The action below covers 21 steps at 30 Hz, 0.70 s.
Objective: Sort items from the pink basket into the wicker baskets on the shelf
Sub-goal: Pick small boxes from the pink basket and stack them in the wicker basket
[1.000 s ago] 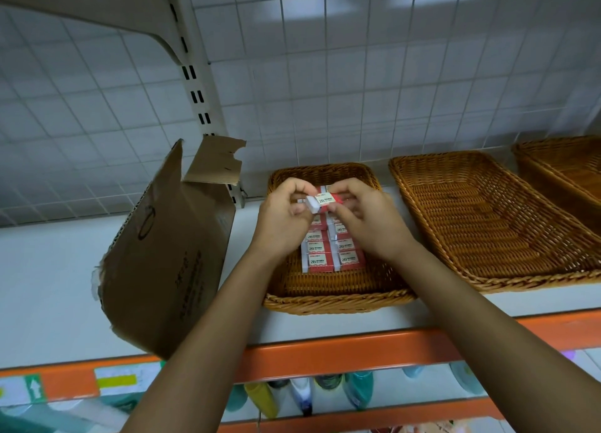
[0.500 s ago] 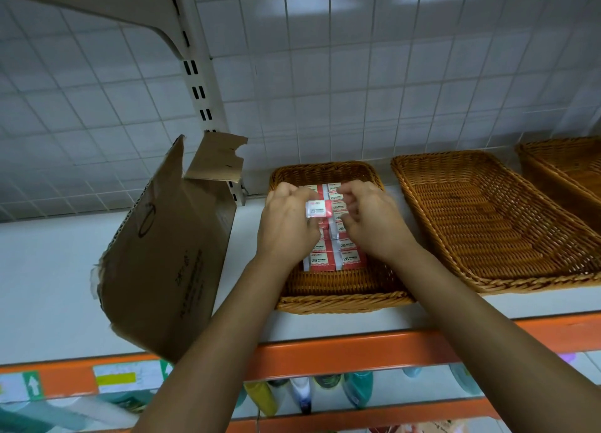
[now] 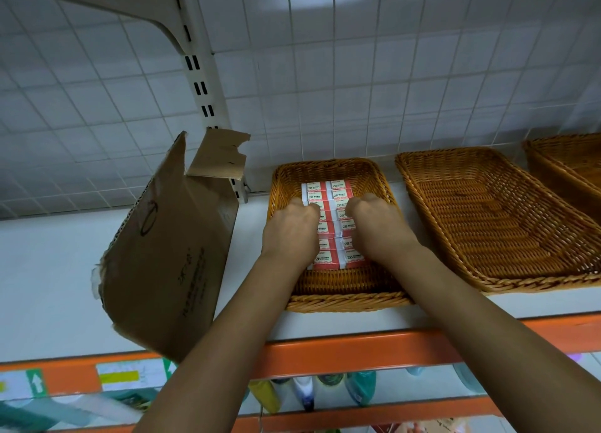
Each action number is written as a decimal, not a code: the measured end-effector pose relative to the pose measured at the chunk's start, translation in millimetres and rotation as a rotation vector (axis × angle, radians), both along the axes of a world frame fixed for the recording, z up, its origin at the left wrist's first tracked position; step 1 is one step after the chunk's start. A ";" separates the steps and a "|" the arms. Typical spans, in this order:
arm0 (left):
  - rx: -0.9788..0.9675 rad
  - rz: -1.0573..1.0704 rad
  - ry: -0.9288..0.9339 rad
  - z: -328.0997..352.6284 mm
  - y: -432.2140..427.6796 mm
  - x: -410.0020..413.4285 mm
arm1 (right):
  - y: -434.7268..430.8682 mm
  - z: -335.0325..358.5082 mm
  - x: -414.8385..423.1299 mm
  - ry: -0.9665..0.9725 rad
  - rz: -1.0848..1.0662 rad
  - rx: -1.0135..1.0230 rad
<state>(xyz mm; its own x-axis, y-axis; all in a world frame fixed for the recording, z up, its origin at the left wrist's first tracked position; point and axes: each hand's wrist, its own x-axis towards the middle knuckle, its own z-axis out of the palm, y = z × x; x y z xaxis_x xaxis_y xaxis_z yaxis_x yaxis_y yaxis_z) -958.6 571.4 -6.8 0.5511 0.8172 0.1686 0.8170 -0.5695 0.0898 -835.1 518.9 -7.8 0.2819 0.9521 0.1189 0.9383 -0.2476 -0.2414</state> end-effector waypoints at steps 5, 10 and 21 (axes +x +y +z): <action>-0.026 -0.008 -0.013 -0.6 1.2 1.1 | 0.5 0.1 -0.5 0.005 0.003 0.007; -0.021 -0.011 -0.003 -1.8 1.5 1.3 | -0.3 0.4 -1.1 0.012 0.001 0.005; -0.027 -0.010 -0.007 0.0 0.6 0.7 | 1.3 1.7 -0.9 0.013 -0.015 -0.023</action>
